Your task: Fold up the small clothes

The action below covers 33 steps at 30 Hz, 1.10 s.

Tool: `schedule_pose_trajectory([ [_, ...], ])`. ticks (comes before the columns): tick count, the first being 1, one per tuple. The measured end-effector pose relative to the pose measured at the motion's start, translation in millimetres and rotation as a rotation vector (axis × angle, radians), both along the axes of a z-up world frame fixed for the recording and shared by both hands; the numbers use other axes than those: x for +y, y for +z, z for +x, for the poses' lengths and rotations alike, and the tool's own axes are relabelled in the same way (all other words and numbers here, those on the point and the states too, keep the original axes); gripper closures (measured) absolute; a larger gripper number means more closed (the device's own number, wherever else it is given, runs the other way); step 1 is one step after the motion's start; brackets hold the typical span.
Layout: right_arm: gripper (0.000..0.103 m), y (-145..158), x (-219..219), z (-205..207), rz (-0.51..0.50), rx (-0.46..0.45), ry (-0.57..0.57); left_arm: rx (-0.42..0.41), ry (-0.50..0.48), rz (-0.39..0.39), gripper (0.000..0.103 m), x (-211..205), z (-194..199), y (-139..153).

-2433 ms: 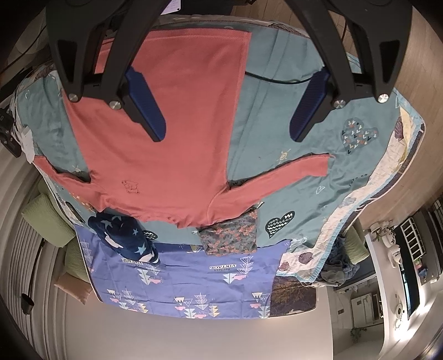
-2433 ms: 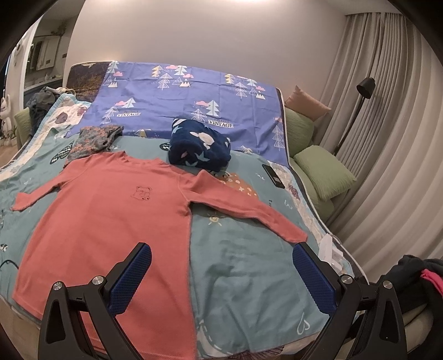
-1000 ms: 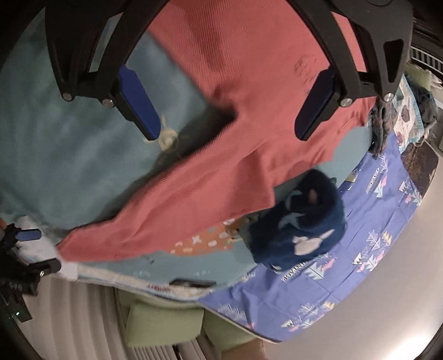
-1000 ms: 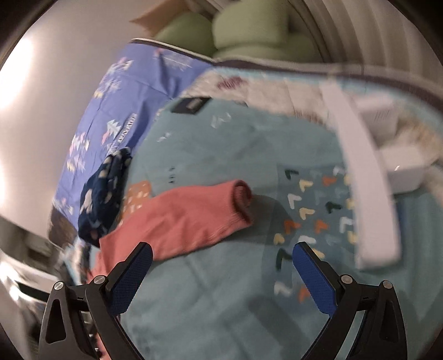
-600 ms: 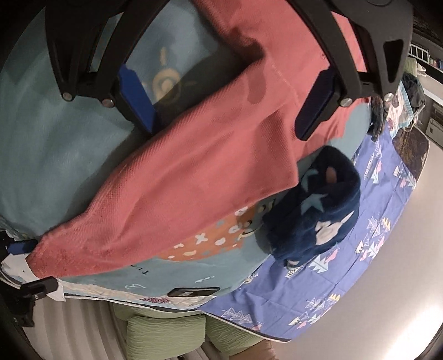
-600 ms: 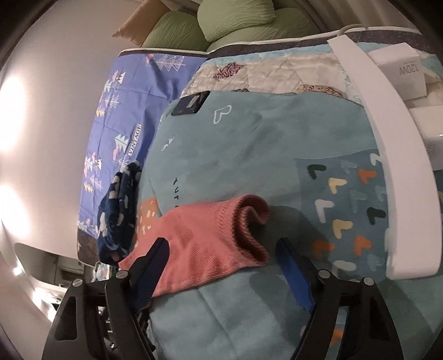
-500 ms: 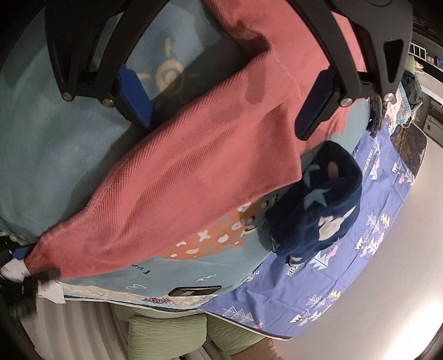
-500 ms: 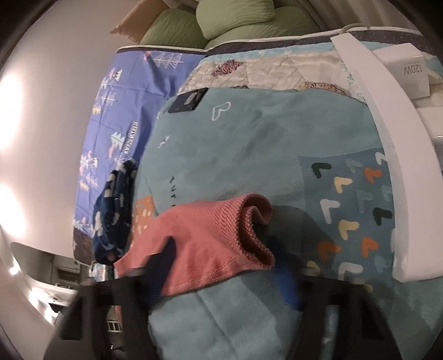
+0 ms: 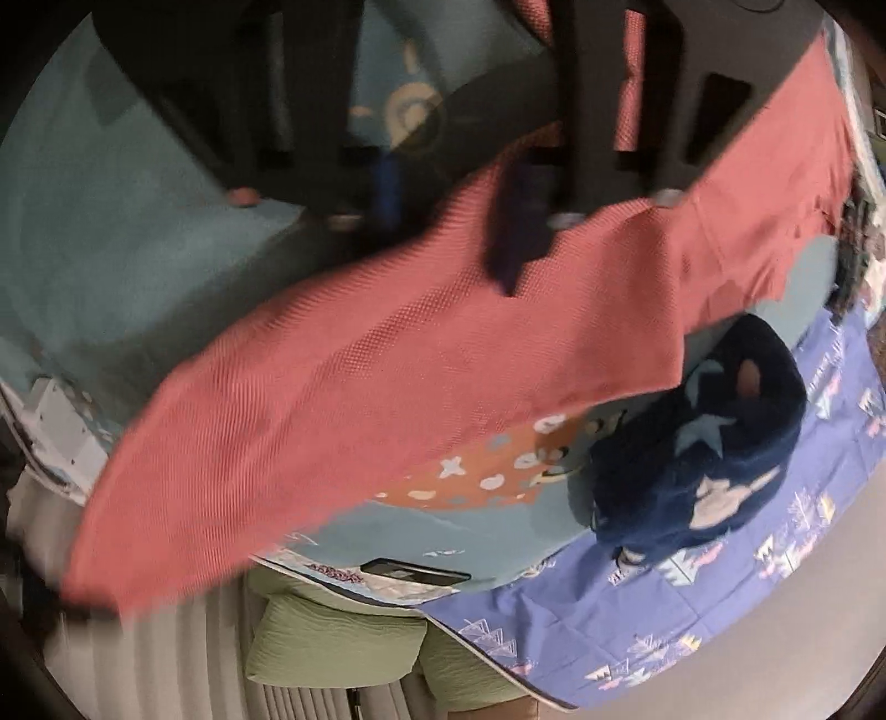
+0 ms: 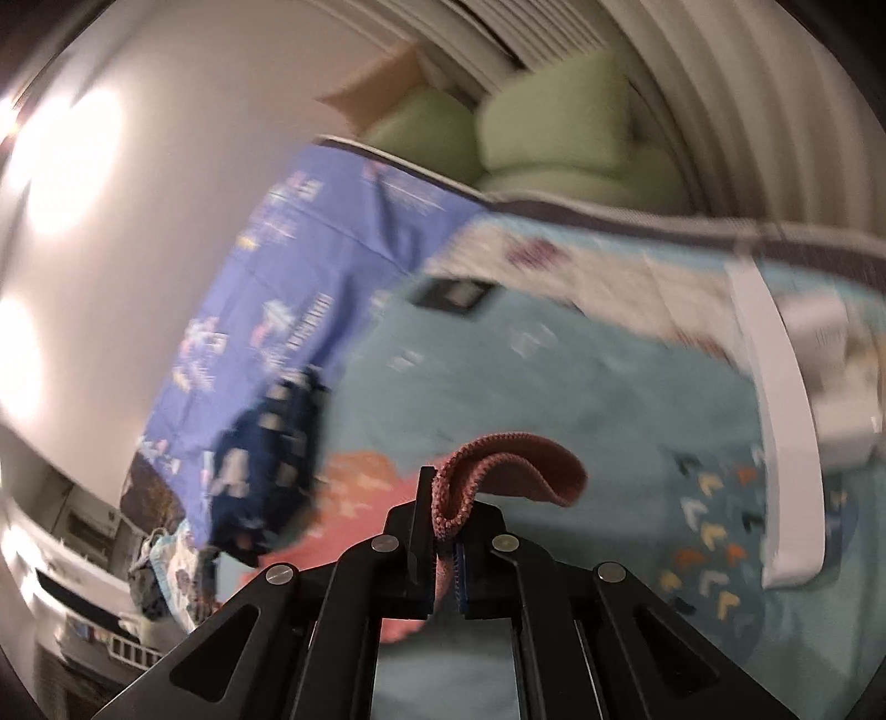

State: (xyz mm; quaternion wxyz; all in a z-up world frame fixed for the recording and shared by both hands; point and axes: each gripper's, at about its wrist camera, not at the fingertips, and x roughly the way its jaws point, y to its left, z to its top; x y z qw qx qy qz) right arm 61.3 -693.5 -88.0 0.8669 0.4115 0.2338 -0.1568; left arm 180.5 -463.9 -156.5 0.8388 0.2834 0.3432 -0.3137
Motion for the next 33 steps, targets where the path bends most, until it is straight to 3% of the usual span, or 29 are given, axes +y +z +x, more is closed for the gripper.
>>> schedule_pose_trajectory([
  [1,0.100,12,5,2,-0.029,-0.016,0.007,-0.002,0.011,-0.006,0.091,0,-1,0],
  [3,0.100,39,18,8,-0.082,-0.056,0.036,0.014,0.038,-0.049,0.093,5,0,5],
  [8,0.100,97,51,27,-0.154,-0.133,0.122,0.173,0.096,-0.326,0.095,43,14,28],
  [10,0.100,123,70,36,-0.198,-0.163,0.164,0.258,0.115,-0.471,0.095,64,20,36],
  [13,0.100,152,104,48,-0.263,-0.202,0.233,0.316,0.158,-0.605,0.095,86,27,43],
  [20,0.100,191,192,88,-0.338,-0.249,0.438,0.354,0.234,-0.688,0.093,123,34,51],
  [21,0.100,193,207,95,-0.351,-0.250,0.468,0.373,0.246,-0.706,0.091,134,35,53],
  [22,0.100,193,221,100,-0.364,-0.247,0.498,0.390,0.256,-0.713,0.079,143,37,54],
  [23,0.100,194,234,105,-0.374,-0.244,0.525,0.407,0.265,-0.720,0.061,151,39,55],
  [25,0.100,196,263,115,-0.401,-0.241,0.579,0.447,0.297,-0.763,0.038,180,42,59],
  [28,0.100,193,300,126,-0.424,-0.245,0.646,0.420,0.356,-0.859,0.036,239,44,74],
  [33,0.100,173,349,136,-0.441,-0.238,0.744,0.342,0.454,-0.931,0.029,335,66,107],
])
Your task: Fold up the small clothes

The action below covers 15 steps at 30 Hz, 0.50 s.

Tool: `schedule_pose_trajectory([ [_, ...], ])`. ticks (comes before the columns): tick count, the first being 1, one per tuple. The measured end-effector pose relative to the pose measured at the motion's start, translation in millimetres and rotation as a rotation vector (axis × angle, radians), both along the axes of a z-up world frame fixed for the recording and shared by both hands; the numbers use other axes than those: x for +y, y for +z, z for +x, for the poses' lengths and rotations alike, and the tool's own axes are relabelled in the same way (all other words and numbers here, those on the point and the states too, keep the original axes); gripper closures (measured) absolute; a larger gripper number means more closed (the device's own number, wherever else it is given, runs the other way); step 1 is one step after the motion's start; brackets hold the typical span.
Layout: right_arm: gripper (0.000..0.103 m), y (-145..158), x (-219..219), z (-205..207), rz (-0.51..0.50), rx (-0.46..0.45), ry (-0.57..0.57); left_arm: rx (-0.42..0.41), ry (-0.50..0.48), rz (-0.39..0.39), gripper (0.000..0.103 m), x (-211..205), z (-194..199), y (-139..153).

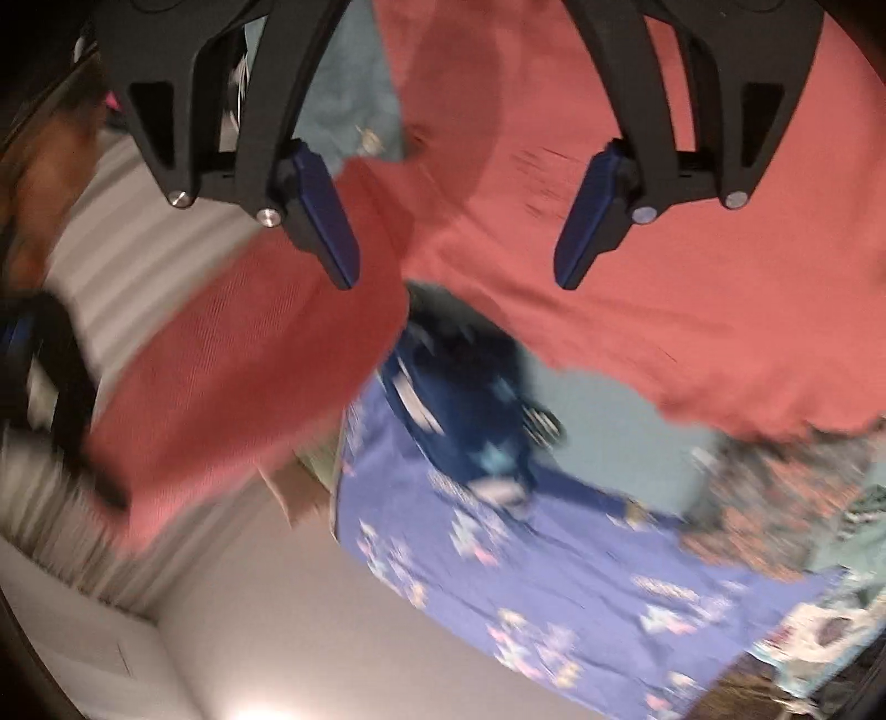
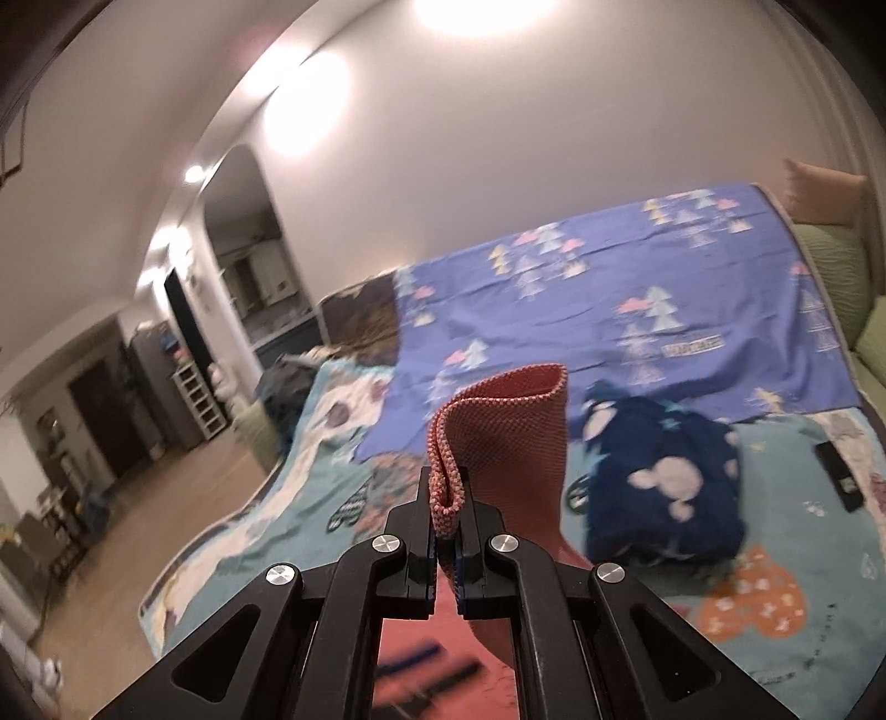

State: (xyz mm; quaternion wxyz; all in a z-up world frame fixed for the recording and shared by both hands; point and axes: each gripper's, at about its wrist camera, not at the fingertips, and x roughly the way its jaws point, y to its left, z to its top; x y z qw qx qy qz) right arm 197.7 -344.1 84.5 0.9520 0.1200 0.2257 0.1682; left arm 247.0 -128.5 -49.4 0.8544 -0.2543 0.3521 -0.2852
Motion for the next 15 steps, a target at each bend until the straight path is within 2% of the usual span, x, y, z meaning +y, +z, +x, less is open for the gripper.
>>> schedule_pose_trajectory([
  [3,0.100,-20,31,8,-0.032,0.024,0.038,0.025,0.032,-0.026,0.028,39,15,9],
  [6,0.100,-46,68,12,-0.086,0.053,0.070,0.093,0.028,-0.069,0.022,74,36,7],
  [12,0.100,-104,129,20,-0.179,0.127,0.119,0.304,0.003,-0.203,0.022,132,62,-45],
  [15,0.100,-136,160,25,-0.208,0.184,0.156,0.358,-0.006,-0.241,0.022,150,57,-64],
])
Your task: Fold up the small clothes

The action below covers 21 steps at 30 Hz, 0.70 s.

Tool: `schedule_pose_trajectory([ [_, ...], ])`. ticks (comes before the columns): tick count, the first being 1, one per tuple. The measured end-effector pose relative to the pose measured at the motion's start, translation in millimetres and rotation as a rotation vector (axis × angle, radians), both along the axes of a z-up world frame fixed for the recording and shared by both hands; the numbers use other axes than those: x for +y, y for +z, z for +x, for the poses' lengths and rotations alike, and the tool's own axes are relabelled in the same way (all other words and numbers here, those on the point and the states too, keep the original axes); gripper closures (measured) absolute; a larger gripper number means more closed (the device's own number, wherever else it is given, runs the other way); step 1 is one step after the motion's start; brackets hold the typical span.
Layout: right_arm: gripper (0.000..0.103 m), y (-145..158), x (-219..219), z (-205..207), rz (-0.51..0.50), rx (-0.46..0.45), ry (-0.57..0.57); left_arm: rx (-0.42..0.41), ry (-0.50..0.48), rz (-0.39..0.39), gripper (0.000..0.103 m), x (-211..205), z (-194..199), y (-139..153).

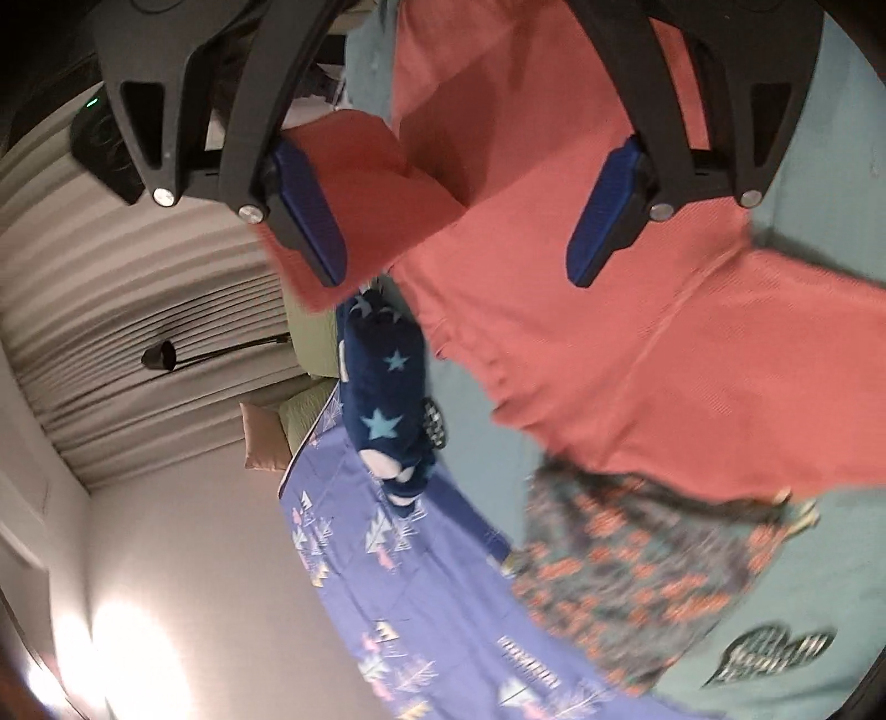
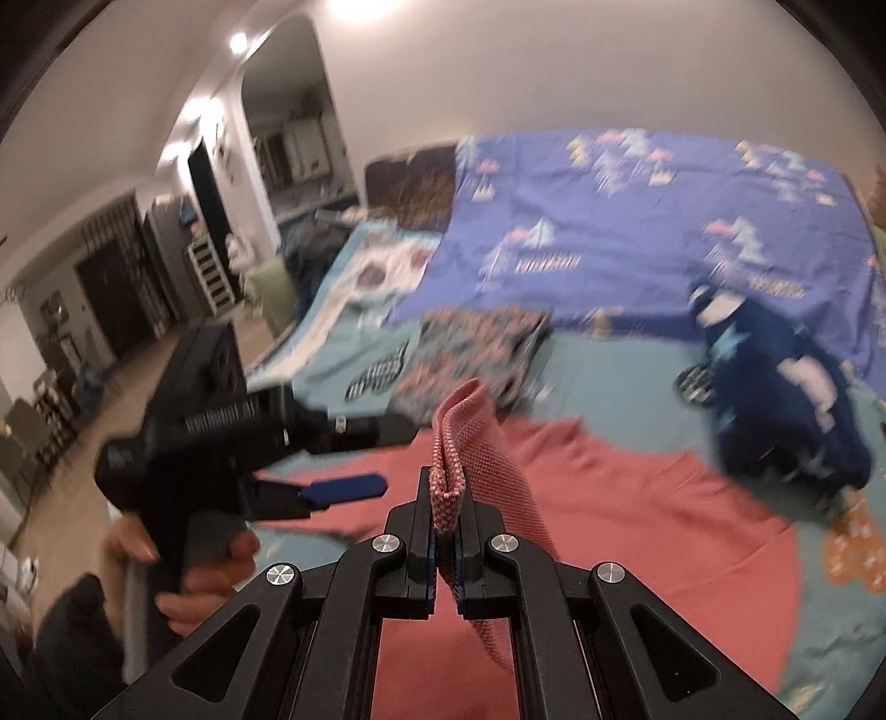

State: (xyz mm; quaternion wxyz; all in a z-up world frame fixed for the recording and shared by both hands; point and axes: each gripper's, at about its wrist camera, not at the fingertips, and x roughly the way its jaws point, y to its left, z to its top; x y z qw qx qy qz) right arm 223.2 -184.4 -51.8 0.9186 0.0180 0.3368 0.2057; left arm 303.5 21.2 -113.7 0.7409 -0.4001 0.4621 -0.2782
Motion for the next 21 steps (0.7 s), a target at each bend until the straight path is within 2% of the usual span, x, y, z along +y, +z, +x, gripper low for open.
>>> schedule_pose_trajectory([
  [6,0.100,-51,49,-3,-0.094,0.060,0.054,0.062,0.009,0.007,0.020,30,-7,-29],
  [12,0.100,-73,83,-9,-0.194,0.065,0.108,0.125,-0.031,0.013,0.019,32,-3,-48],
  [16,0.100,-81,97,-14,-0.258,0.041,0.109,0.140,-0.045,0.074,0.019,25,5,-55],
  [18,0.100,-83,99,-14,-0.267,0.038,0.103,0.167,-0.069,0.048,0.020,22,8,-62],
  [21,0.100,-87,100,-13,-0.272,0.043,0.099,0.192,-0.078,0.004,0.042,19,9,-71],
])
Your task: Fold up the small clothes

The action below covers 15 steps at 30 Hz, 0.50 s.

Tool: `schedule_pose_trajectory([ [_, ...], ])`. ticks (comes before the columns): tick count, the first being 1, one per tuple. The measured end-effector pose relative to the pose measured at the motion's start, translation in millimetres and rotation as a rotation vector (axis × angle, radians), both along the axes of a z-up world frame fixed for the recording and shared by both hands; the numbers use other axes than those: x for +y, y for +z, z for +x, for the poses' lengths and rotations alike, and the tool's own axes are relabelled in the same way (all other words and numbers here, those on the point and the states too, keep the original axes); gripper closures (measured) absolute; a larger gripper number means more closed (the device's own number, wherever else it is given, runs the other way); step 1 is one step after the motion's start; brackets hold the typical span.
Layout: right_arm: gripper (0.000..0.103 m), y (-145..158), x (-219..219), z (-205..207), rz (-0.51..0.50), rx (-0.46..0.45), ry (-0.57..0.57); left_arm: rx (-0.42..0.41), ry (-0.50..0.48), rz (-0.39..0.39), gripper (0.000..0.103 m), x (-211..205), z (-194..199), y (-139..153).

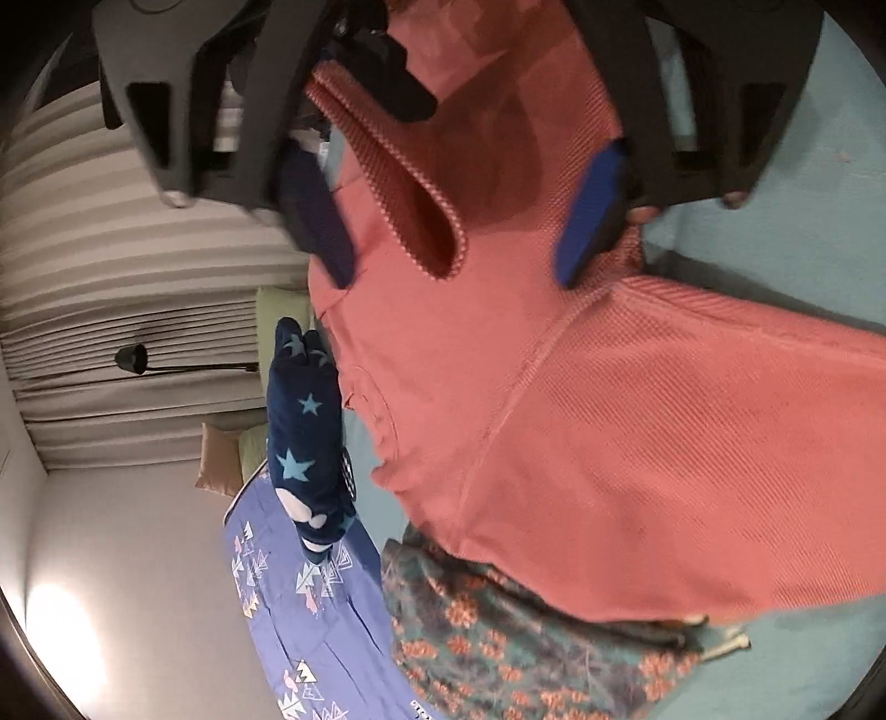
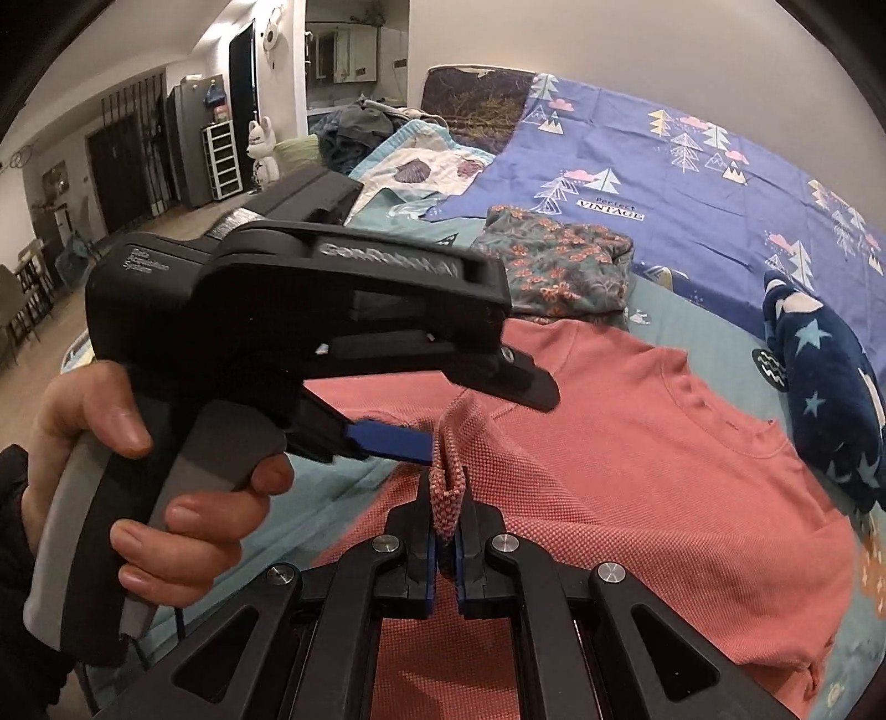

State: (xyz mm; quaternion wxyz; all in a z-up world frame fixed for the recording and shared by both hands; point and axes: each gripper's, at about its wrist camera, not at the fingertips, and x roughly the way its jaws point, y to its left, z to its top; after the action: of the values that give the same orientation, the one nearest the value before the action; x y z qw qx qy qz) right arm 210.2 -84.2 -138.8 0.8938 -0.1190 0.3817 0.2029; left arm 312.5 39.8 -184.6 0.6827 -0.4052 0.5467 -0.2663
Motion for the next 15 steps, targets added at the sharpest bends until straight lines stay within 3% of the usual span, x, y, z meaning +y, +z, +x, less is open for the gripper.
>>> schedule_pose_trajectory([
  [5,0.099,-2,-2,1,0.026,0.017,-0.004,-0.020,-0.013,-0.005,0.096,-6,3,-5],
  [8,0.095,-3,-2,0,0.046,0.034,-0.009,-0.075,-0.003,0.025,0.098,-8,4,2],
  [10,0.079,-6,-3,0,0.060,0.069,-0.006,-0.112,-0.014,0.010,0.098,-10,6,11],
  [12,0.058,-7,-6,-2,0.074,0.093,0.000,-0.147,-0.019,0.018,0.098,-11,9,21],
  [15,0.057,-1,-21,-7,0.140,0.095,-0.022,-0.225,-0.024,0.039,0.098,-11,15,42],
])
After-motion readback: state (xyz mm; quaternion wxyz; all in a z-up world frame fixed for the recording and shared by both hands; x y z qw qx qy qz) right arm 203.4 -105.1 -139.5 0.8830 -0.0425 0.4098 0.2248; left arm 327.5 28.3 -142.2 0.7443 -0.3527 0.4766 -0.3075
